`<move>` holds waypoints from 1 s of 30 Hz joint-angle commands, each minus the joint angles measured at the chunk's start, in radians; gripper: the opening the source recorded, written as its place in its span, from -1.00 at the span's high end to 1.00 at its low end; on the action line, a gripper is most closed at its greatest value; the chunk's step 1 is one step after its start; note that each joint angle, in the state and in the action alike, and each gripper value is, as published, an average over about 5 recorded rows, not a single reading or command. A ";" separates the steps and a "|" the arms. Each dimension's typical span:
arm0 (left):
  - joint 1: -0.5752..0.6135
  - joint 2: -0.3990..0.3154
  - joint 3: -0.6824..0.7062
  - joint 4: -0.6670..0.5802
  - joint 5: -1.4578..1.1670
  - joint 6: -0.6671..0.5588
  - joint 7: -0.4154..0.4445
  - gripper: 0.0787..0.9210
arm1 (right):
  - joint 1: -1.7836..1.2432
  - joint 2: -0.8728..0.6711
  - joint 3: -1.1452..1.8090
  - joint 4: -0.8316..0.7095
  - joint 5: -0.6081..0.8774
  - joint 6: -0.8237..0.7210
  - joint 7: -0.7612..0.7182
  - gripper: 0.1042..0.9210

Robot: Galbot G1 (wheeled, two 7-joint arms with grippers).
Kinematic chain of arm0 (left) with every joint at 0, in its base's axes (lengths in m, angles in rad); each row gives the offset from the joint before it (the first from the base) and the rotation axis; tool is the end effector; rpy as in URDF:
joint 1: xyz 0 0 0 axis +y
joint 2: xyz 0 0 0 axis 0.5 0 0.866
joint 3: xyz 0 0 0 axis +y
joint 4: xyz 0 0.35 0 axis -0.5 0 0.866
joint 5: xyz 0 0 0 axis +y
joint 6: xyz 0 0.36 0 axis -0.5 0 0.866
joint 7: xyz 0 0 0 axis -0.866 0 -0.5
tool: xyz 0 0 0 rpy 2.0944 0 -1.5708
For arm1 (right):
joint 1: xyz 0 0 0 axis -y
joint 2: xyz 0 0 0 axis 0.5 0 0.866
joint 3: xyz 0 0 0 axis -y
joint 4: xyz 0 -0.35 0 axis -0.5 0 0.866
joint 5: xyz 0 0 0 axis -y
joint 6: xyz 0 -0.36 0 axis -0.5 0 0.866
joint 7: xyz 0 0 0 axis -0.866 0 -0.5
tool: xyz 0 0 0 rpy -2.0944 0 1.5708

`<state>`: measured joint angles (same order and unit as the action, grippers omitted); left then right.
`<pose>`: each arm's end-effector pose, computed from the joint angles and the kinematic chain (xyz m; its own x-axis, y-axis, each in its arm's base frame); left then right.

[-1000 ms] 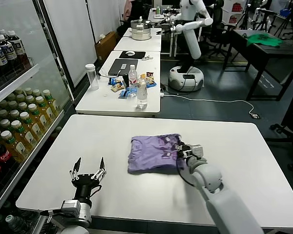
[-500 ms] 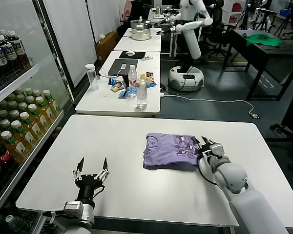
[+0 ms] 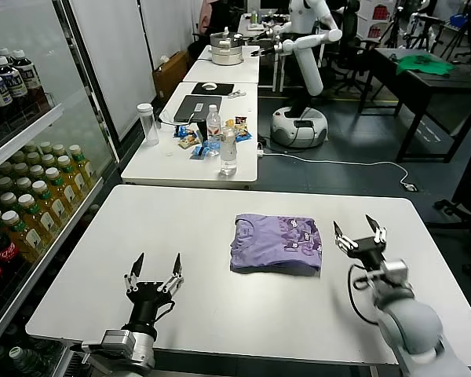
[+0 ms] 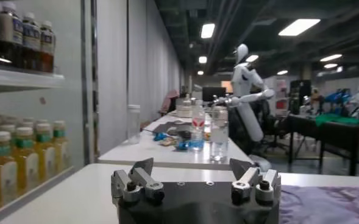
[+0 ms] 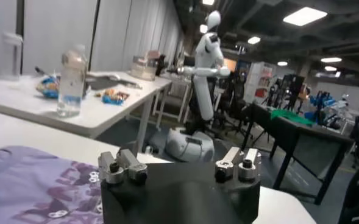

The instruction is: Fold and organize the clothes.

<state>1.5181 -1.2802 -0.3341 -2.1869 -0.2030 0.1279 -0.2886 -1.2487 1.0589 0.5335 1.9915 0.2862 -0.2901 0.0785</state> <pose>0.1882 -0.0123 -0.2663 -0.9983 0.0354 0.0459 0.0343 0.9991 -0.0240 0.2868 -0.1023 -0.2376 -0.9941 -0.0549 0.0938 -0.0751 0.9708 -0.2277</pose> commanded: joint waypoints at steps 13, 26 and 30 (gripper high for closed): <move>0.028 -0.005 0.011 -0.050 -0.064 0.023 0.133 -0.77 | -0.421 0.134 0.173 0.258 -0.010 0.154 0.004 -0.76; 0.047 -0.011 0.015 -0.060 -0.055 0.024 0.136 -0.77 | -0.424 0.134 0.148 0.275 -0.032 0.148 0.023 -0.76; 0.048 -0.011 0.014 -0.061 -0.055 0.024 0.137 -0.77 | -0.422 0.135 0.147 0.281 -0.033 0.149 0.034 -0.76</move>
<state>1.5636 -1.2903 -0.3196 -2.2448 -0.2550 0.1508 -0.1609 -1.6450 1.1832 0.6744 2.2516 0.2579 -0.1501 0.0883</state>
